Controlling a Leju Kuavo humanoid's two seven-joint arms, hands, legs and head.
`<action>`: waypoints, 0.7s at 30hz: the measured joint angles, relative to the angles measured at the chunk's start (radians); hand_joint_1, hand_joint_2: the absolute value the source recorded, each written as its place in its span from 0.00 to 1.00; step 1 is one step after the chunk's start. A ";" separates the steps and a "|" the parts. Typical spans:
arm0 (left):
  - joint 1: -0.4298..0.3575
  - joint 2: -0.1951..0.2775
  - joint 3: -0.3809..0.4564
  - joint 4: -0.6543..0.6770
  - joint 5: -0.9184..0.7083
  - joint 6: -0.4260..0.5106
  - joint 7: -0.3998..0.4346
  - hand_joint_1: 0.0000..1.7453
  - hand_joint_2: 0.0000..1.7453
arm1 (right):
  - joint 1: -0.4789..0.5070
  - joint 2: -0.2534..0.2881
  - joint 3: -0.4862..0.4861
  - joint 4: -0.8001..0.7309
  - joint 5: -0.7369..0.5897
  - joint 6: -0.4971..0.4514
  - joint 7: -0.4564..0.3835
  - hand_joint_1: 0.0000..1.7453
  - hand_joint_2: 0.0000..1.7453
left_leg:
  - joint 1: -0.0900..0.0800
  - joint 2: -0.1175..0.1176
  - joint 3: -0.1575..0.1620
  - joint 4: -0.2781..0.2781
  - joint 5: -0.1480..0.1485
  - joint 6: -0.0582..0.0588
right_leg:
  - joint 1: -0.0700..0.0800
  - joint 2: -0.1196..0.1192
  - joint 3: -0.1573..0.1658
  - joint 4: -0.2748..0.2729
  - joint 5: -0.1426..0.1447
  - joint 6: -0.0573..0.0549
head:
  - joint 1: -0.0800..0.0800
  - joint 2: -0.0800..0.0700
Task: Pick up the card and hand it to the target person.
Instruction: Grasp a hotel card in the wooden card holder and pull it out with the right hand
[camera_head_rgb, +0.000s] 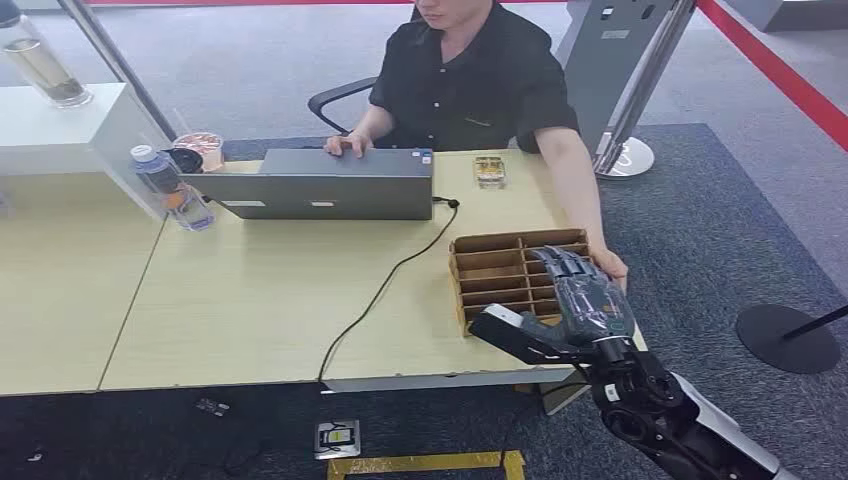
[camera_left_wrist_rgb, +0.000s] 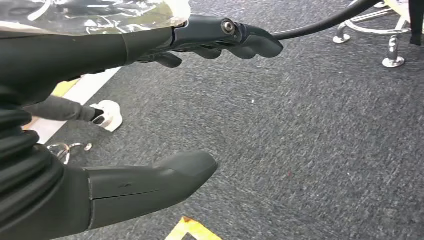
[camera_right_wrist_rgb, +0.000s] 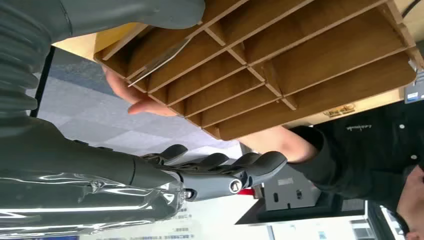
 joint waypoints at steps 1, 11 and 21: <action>0.000 0.000 0.000 0.000 0.000 0.000 0.001 0.00 1.00 | -0.001 0.000 0.001 0.000 0.000 0.002 -0.001 0.18 1.00 | 0.000 0.000 0.000 0.000 0.000 0.000 | 0.000 0.000 0.000 0.000 0.000 0.000 | 0.000 0.000; 0.000 0.000 0.000 0.000 0.002 0.000 0.006 0.00 1.00 | -0.023 0.018 0.029 0.023 0.000 0.020 -0.015 0.33 1.00 | 0.000 0.000 0.000 0.000 0.000 0.000 | 0.000 0.000 0.000 0.000 0.000 0.000 | 0.000 0.000; 0.000 0.000 0.000 0.000 -0.002 0.000 -0.008 0.00 1.00 | -0.038 0.026 0.046 0.085 -0.010 -0.017 -0.005 0.25 1.00 | 0.000 0.000 0.000 0.000 0.000 0.000 | 0.000 0.000 0.000 0.000 0.000 0.000 | 0.000 0.000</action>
